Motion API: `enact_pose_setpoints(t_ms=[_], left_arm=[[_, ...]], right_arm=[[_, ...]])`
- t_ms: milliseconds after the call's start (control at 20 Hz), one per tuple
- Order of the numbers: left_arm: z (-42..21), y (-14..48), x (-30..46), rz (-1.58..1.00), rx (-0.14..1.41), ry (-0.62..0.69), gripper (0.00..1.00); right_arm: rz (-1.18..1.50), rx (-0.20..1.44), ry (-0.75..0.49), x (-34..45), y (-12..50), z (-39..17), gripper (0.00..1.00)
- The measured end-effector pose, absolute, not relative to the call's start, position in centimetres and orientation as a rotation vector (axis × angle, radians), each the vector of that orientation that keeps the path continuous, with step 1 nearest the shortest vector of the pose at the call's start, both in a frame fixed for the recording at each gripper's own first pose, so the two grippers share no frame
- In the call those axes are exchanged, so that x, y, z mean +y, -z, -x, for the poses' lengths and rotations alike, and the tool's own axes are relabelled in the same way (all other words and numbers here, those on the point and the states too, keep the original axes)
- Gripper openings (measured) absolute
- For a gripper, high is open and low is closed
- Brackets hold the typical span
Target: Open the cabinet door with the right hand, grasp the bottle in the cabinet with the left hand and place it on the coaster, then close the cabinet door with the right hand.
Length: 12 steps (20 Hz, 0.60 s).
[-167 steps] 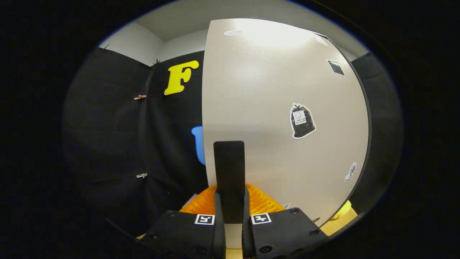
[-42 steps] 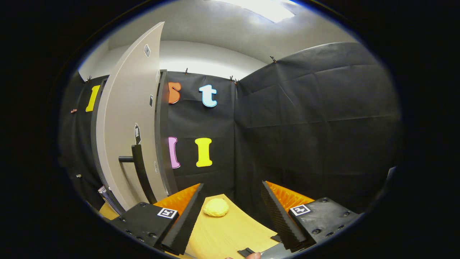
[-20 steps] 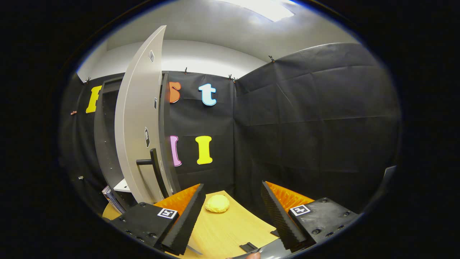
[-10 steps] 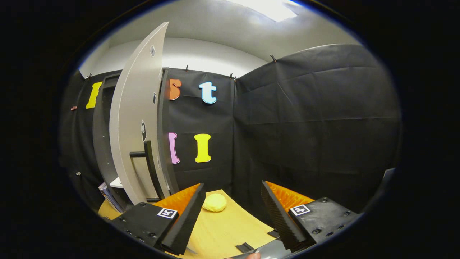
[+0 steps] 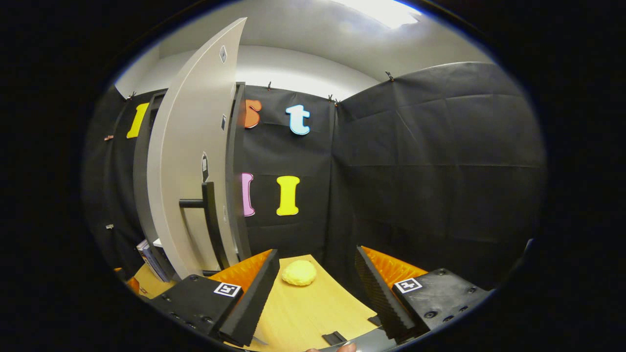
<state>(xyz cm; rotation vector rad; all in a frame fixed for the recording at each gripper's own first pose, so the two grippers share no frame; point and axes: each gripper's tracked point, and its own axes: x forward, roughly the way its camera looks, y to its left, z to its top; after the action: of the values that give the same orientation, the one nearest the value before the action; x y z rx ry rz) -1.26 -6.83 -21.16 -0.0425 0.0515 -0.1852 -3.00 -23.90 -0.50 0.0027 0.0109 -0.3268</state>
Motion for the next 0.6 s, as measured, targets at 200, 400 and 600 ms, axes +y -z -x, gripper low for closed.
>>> enact_pose_setpoints(t_ms=[200, 400, 600], left_arm=[[1.9, 16.8, -5.1, 0.049, 0.037, 0.152, 0.94], [2.5, 16.0, -1.3, 0.044, 0.091, 0.099, 0.94], [3.3, 15.7, 2.3, 0.013, 0.116, 0.029, 0.95]], right_arm=[[0.023, -0.003, 0.244, -20.6, 0.0, 2.4, 0.98], [0.044, -0.002, 0.248, -20.1, 0.1, 2.9, 0.95], [-0.023, 0.026, 0.252, -19.7, 0.5, 3.2, 0.95]])
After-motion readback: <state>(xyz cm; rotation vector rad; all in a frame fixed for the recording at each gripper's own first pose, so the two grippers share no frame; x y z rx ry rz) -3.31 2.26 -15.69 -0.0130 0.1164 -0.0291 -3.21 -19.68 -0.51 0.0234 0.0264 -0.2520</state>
